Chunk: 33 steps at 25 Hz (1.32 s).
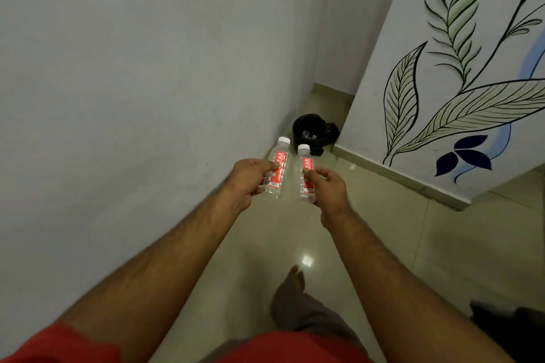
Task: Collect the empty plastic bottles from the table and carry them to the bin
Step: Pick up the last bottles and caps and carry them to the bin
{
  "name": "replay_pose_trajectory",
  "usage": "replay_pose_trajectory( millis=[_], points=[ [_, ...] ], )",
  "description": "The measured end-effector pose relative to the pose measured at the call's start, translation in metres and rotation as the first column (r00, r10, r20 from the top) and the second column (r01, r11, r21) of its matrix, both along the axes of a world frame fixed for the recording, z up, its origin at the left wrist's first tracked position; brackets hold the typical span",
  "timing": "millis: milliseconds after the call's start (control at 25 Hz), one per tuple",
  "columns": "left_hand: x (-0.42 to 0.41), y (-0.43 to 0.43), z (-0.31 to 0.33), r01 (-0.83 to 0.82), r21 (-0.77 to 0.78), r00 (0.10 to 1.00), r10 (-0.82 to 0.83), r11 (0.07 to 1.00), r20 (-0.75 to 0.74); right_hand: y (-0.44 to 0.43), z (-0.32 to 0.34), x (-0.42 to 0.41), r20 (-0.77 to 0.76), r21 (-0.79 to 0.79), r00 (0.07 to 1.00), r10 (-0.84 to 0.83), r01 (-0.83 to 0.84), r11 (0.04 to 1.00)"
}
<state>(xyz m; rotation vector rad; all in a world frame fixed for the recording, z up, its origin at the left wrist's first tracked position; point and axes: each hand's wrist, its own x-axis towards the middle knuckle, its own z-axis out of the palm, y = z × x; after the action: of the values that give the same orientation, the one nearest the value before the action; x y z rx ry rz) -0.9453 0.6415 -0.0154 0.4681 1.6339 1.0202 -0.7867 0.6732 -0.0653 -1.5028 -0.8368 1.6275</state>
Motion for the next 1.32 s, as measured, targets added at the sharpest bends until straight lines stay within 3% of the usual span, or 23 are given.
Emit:
replay_pose_trajectory(
  millis=[160, 280, 560, 880, 1000, 1160, 1320],
  points=[
    [-0.003, 0.127, -0.004, 0.049, -0.061, 0.999, -0.050, 0.997, -0.007, 0.120, 0.002, 0.000, 0.065, -0.043, 0.998, -0.017, 0.019, 0.999],
    [-0.009, 0.213, -0.017, 0.086, -0.111, 0.996, -0.089, 0.990, -0.021, 0.197, -0.003, -0.005, 0.086, -0.117, 0.993, 0.079, -0.069, 0.991],
    [-0.043, 0.422, -0.121, 0.141, -0.273, 0.989, -0.151, 0.952, -0.014, 0.390, -0.081, -0.040, 0.152, -0.247, 0.987, 0.044, -0.006, 0.969],
    [-0.067, 0.654, -0.321, 0.270, -0.404, 0.939, -0.331, 0.874, -0.090, 0.617, -0.277, -0.071, 0.284, -0.407, 0.958, -0.031, 0.150, 0.901],
    [-0.061, 0.700, -0.413, 0.281, -0.464, 0.899, -0.399, 0.840, -0.178, 0.648, -0.362, -0.072, 0.354, -0.425, 0.934, -0.057, 0.214, 0.880],
    [-0.048, 0.740, -0.538, 0.296, -0.535, 0.851, -0.473, 0.791, -0.228, 0.684, -0.477, -0.070, 0.442, -0.424, 0.896, 0.038, 0.171, 0.890],
    [-0.038, 0.750, -0.585, 0.319, -0.458, 0.855, -0.461, 0.830, -0.238, 0.708, -0.536, -0.074, 0.489, -0.425, 0.862, 0.135, 0.101, 0.899]
  ],
)
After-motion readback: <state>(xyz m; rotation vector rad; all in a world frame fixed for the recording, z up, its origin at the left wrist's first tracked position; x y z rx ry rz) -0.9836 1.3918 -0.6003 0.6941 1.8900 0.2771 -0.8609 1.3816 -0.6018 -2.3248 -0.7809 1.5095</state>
